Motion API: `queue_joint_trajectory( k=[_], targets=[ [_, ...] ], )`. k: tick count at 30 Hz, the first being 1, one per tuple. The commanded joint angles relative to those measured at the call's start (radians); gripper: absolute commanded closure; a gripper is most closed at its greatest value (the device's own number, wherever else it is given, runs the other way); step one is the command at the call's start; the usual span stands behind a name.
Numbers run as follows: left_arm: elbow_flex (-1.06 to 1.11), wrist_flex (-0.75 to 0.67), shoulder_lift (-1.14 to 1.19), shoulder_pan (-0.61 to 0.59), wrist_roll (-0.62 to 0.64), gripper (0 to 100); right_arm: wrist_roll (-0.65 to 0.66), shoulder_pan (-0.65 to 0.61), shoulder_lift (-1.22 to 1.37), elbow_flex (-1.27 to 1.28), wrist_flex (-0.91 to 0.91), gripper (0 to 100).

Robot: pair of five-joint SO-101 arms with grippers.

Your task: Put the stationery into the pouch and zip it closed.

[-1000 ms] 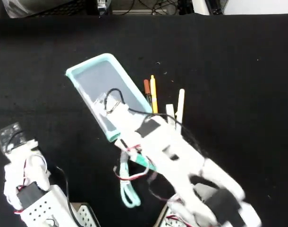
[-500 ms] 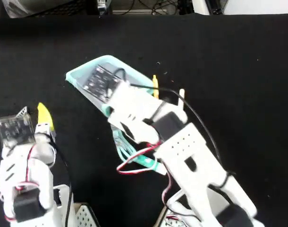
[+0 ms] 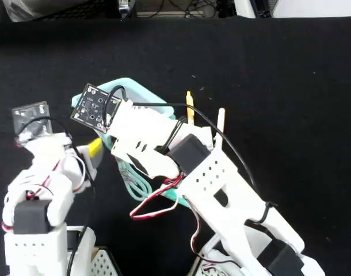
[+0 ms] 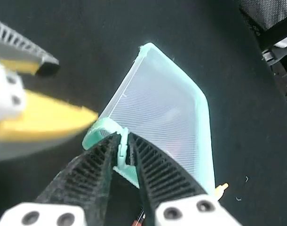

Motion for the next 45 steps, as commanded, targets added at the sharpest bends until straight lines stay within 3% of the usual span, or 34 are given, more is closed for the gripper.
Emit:
queue_joint_trajectory(
  k=[1, 15, 19, 31, 45],
  targets=[
    [-0.033, -0.002, -0.060, 0.038, 0.005, 75, 0.008, -0.012, -0.024, -0.004, -0.029, 98.6],
    [0.186, -0.181, -0.176, 0.038, 0.002, 75, 0.009, -0.012, -0.028, 0.036, -0.060, 98.6],
    [0.199, -0.176, -0.184, 0.038, -0.051, 75, 0.009, -0.012, -0.027, 0.030, -0.061, 98.6],
    [0.114, -0.087, -0.186, 0.038, -0.049, 75, 0.006, -0.012, -0.021, -0.024, -0.068, 98.6],
    [0.048, -0.083, -0.186, 0.038, -0.049, 74, 0.006, -0.012, -0.021, -0.022, -0.068, 98.6]
  ],
)
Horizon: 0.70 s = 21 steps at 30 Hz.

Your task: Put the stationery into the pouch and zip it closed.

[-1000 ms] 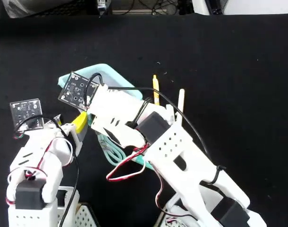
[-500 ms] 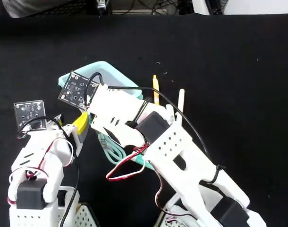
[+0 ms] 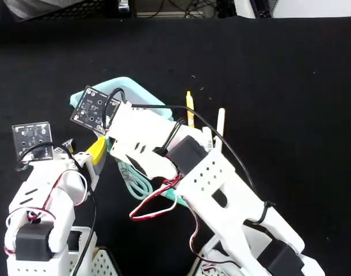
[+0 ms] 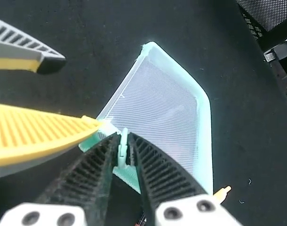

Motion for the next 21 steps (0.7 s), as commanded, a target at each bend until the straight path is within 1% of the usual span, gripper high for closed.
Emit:
queue_joint_trajectory(
  k=[1, 4, 8, 10, 17, 21],
  targets=[
    [-0.054, 0.014, -0.005, 0.013, -0.003, 74, 0.003, -0.009, -0.021, -0.064, -0.025, 98.6],
    [-0.065, 0.057, -0.005, 0.013, -0.006, 70, 0.003, -0.009, -0.019, -0.064, -0.025, 98.6],
    [-0.038, 0.061, -0.005, 0.013, -0.012, 70, 0.003, -0.009, -0.019, -0.064, -0.025, 98.6],
    [-0.015, 0.057, -0.005, 0.013, -0.038, 70, 0.003, -0.009, -0.019, -0.064, -0.025, 98.6],
    [0.125, -0.086, -0.005, 0.004, -0.044, 70, 0.003, -0.009, -0.019, -0.064, -0.023, 98.6],
    [0.150, -0.106, -0.005, 0.002, -0.046, 70, 0.003, -0.009, -0.019, -0.064, -0.023, 98.6]
  ],
)
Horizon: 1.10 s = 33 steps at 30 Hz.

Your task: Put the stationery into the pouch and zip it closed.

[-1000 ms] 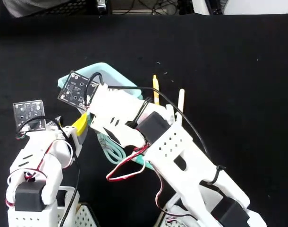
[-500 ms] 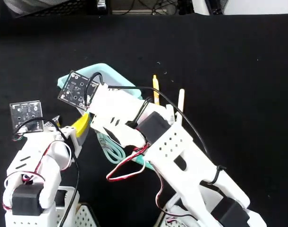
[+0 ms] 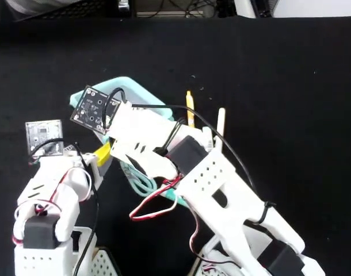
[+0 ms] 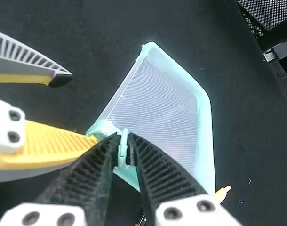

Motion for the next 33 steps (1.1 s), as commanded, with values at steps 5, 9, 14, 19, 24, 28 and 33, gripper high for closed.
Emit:
queue_joint_trajectory(
  k=[5, 9, 14, 19, 24, 28, 33],
  targets=[
    [-0.013, -0.025, -0.005, 0.002, -0.006, 71, 0.005, -0.008, -0.028, -0.039, -0.012, 98.6],
    [-0.015, -0.031, -0.005, 0.002, -0.006, 88, 0.006, 0.009, -0.030, 0.013, 0.003, 98.6],
    [-0.050, -0.037, -0.005, 0.004, -0.083, 97, 0.006, 0.023, -0.030, 0.056, 0.006, 98.6],
    [-0.085, -0.034, -0.005, -0.001, -0.061, 97, 0.006, 0.023, -0.067, 0.050, 0.049, 98.6],
    [-0.202, -0.034, -0.003, -0.148, -0.060, 97, 0.038, 0.051, -0.254, 0.050, 0.132, 98.6],
    [-0.321, -0.011, 0.008, -0.229, -0.066, 97, 0.060, 0.141, -0.375, 0.050, 0.147, 98.6],
    [-0.456, 0.091, 0.101, -0.229, -0.101, 95, 0.060, 0.216, -0.430, 0.047, 0.138, 98.6]
  ],
)
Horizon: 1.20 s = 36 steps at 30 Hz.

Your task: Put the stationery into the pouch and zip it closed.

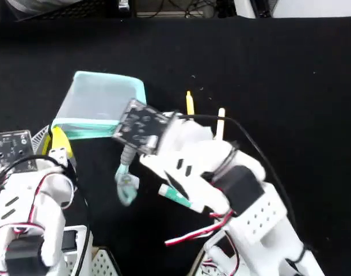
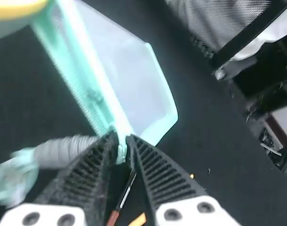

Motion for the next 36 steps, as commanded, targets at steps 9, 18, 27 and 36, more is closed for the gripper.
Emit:
queue_joint_trajectory(
  k=[9, 18, 27, 36],
  targets=[
    [-0.498, 0.308, 0.466, -0.065, -0.081, 95, 0.012, 0.176, -0.058, -0.079, 0.006, 98.6],
    [-0.776, 0.566, 0.859, -0.065, -0.080, 95, 0.014, 0.170, -0.056, 0.016, 0.000, 98.6],
    [-0.851, 0.566, 1.020, -0.065, -0.075, 86, 0.014, 0.170, -0.056, 0.036, -0.023, 98.6],
    [-0.845, 0.516, 1.033, -0.065, -0.075, 84, 0.012, 0.175, -0.056, 0.038, -0.015, 98.6]
  ],
)
